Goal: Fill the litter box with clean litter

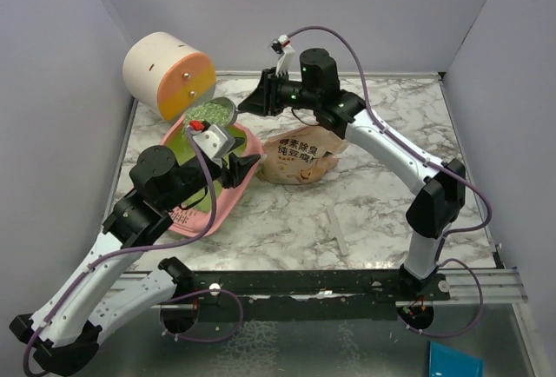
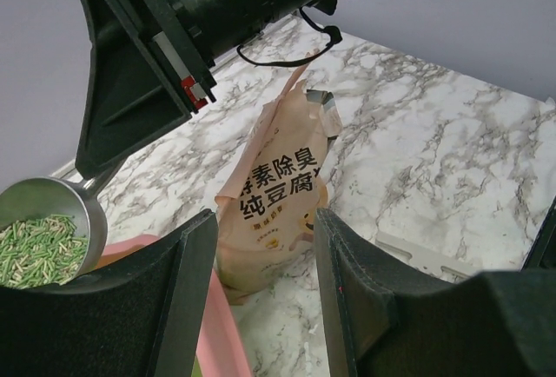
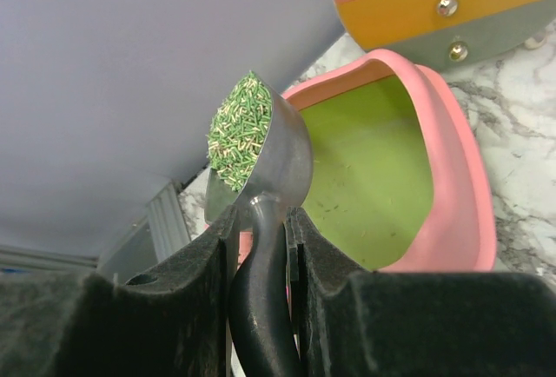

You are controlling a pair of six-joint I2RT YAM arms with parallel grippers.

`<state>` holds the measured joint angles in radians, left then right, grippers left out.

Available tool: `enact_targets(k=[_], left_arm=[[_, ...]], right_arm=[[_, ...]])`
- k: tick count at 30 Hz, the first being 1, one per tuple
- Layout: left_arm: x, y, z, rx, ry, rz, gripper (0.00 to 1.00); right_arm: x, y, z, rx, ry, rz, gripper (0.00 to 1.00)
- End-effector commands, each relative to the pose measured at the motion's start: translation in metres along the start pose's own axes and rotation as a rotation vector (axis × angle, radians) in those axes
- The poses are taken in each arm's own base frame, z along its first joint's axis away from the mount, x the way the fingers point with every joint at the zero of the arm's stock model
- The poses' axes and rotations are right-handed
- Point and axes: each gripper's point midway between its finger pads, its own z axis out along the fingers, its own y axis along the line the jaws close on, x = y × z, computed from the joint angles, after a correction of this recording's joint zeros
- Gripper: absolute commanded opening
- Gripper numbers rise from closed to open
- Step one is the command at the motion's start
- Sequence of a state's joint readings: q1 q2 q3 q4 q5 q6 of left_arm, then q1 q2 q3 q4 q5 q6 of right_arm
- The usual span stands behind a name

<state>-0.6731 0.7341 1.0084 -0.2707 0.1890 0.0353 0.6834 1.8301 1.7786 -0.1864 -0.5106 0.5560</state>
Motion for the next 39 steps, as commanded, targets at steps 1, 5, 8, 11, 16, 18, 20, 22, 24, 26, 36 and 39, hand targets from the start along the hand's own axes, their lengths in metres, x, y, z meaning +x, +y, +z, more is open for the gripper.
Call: enact_targets(k=[1,5,8,11,16,18,20,22,24,26,36,39], left_arm=[[-0.020,0.004,-0.010,-0.025,-0.039,0.004,0.51],[-0.015,0.002,-0.011,-0.016,-0.025,-0.006,0.51],[-0.013,0.001,-0.013,-0.014,-0.019,-0.013,0.51],[-0.011,0.000,-0.014,-0.012,-0.017,-0.019,0.51],[-0.011,0.000,-0.018,-0.019,-0.016,-0.021,0.51],[-0.009,0.000,-0.019,-0.021,-0.013,-0.022,0.51],[-0.008,0.000,-0.019,-0.021,-0.010,-0.024,0.51],[-0.008,-0.001,-0.019,-0.016,-0.007,-0.024,0.51],[-0.007,-0.001,-0.018,-0.013,-0.005,-0.027,0.51],[-0.006,-0.001,-0.018,-0.014,-0.002,-0.027,0.51],[0.000,-0.004,-0.015,0.002,0.013,-0.038,0.51],[-0.001,-0.004,-0.017,0.001,0.009,-0.037,0.51]], right_arm=[[-0.024,0.008,0.001,0.050,-0.052,-0.135,0.01],[-0.027,0.014,0.006,0.074,-0.046,-0.190,0.01],[-0.032,0.015,0.009,0.094,-0.046,-0.226,0.01],[-0.036,0.015,0.012,0.103,-0.033,-0.255,0.01],[-0.040,0.021,0.017,0.140,-0.024,-0.325,0.01],[-0.041,0.021,0.017,0.156,-0.024,-0.343,0.01],[-0.041,0.021,0.016,0.169,-0.025,-0.355,0.01],[-0.042,0.020,0.015,0.183,-0.024,-0.373,0.01],[-0.043,0.022,0.014,0.189,-0.017,-0.393,0.01],[-0.044,0.023,0.012,0.209,-0.015,-0.424,0.01],[-0.057,0.022,0.002,0.288,-0.045,-0.512,0.01],[-0.063,0.021,0.001,0.316,-0.054,-0.541,0.01]])
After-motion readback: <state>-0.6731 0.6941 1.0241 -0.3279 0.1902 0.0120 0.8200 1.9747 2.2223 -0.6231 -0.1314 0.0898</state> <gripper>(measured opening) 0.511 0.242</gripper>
